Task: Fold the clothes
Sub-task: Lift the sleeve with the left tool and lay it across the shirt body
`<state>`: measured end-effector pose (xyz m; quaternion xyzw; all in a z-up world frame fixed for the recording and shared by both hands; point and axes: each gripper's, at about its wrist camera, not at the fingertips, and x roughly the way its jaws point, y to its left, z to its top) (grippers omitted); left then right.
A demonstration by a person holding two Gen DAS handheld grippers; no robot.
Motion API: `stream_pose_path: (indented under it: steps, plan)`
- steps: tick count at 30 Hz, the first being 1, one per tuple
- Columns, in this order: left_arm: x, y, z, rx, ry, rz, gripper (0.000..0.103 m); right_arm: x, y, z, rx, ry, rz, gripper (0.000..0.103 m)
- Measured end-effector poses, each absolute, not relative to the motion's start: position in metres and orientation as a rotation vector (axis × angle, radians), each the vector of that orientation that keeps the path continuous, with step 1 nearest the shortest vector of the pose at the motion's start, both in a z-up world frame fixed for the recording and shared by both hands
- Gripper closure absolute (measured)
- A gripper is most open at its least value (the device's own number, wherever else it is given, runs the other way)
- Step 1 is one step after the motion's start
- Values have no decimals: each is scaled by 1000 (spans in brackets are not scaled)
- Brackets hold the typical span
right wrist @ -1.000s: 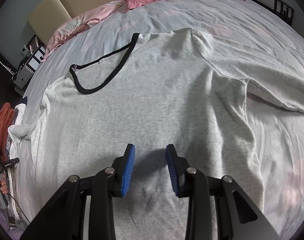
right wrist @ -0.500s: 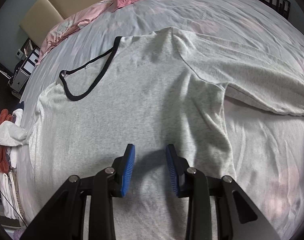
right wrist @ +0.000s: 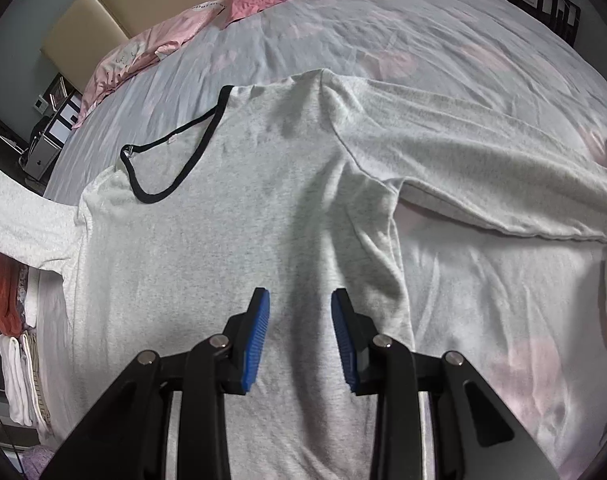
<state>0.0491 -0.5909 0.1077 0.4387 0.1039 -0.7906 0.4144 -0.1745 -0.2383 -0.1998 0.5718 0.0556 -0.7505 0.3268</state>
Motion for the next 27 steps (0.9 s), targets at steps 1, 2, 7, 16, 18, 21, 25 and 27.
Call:
stream_pose_path:
  steps: [1, 2, 7, 16, 18, 21, 25, 27]
  plan:
    - [37, -579, 106, 1121, 248, -2005, 98, -176, -235, -199, 1502, 127, -1958, 72]
    - [26, -568, 105, 1139, 234, -2022, 98, -177, -233, -197, 1503, 114, -1956, 72]
    - [-37, -515, 76, 1232, 223, -2130, 98, -184, -222, -187, 1492, 63, -1963, 72]
    - [-128, -429, -41, 1507, 308, -2249, 98, -193, -214, -186, 1507, 52, -1938, 72]
    - [-140, -418, -72, 1582, 326, -2232, 98, -196, -213, -189, 1518, 52, -1930, 72]
    - [-153, -410, -113, 1662, 355, -2209, 98, -199, -214, -193, 1534, 51, -1920, 72]
    - [-164, -404, -144, 1741, 410, -2206, 96, -199, -220, -201, 1558, 64, -1888, 72]
    - [-167, -399, -153, 1781, 426, -2223, 85, -199, -223, -206, 1571, 70, -1876, 72]
